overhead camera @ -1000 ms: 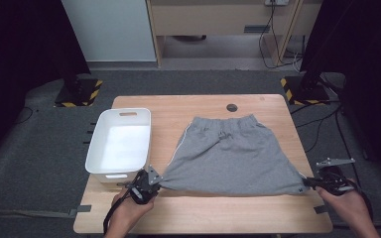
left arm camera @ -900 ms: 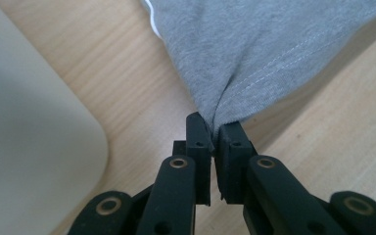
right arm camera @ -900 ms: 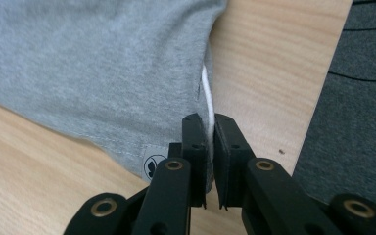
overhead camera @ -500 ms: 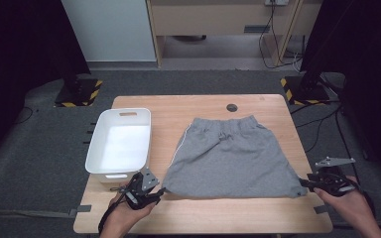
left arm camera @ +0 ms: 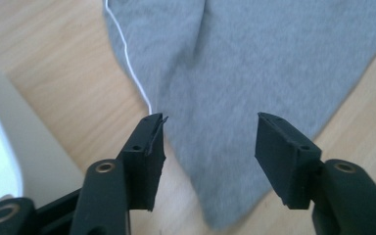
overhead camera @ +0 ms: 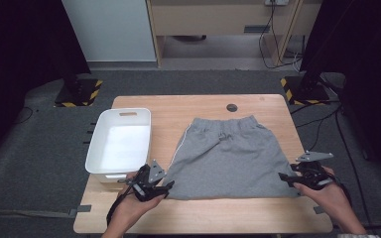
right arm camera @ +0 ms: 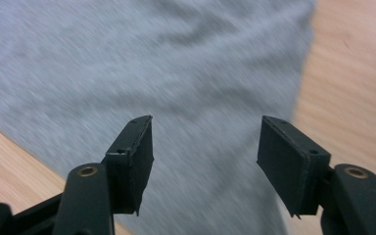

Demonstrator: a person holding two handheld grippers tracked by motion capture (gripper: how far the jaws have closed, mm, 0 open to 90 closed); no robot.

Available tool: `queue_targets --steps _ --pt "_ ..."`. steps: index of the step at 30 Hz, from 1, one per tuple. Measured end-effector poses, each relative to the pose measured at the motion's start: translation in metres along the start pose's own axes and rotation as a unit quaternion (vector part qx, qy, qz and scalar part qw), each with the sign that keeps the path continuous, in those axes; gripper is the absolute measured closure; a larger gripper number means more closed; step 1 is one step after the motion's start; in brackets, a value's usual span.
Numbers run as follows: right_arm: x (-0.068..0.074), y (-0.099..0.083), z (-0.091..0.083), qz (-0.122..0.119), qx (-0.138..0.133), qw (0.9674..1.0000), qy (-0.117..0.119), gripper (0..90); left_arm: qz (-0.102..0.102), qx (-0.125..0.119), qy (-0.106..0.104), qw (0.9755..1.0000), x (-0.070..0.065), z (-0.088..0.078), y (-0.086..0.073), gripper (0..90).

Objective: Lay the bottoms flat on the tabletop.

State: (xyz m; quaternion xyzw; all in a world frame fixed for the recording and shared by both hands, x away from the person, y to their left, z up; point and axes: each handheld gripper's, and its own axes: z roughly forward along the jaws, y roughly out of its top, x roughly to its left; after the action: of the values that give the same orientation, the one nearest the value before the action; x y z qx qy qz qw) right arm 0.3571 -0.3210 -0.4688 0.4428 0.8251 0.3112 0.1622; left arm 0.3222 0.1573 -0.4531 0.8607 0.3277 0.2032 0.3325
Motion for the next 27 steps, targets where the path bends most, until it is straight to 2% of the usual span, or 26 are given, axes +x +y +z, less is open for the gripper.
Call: queue_targets --steps 4,8,12,17,22,27 --pt "0.014 0.010 0.007 -0.013 -0.030 0.9994 0.014 31.1 0.004 -0.015 -0.005 0.9999 0.001 0.014 0.016 37.3" --pt "0.029 0.020 0.014 -0.025 -0.055 0.9978 0.026 28.8 0.006 -0.018 -0.005 0.9998 0.004 0.031 0.030 34.8" --pt "0.044 0.028 0.022 -0.040 -0.070 0.9961 0.037 26.9 0.003 -0.026 0.000 0.9996 0.011 0.050 0.041 34.3" --pt "0.061 0.033 0.035 -0.058 -0.073 0.9943 0.051 27.2 -0.003 -0.014 0.007 0.9999 0.020 0.075 0.051 34.3" --pt "0.079 0.035 0.050 -0.074 -0.065 0.9929 0.067 29.6 0.000 -0.007 0.014 0.9999 0.025 0.095 0.061 34.3" --pt "0.096 0.040 0.058 -0.089 -0.067 0.9905 0.081 34.2 -0.015 -0.009 0.025 0.9995 0.034 0.108 0.065 35.2"
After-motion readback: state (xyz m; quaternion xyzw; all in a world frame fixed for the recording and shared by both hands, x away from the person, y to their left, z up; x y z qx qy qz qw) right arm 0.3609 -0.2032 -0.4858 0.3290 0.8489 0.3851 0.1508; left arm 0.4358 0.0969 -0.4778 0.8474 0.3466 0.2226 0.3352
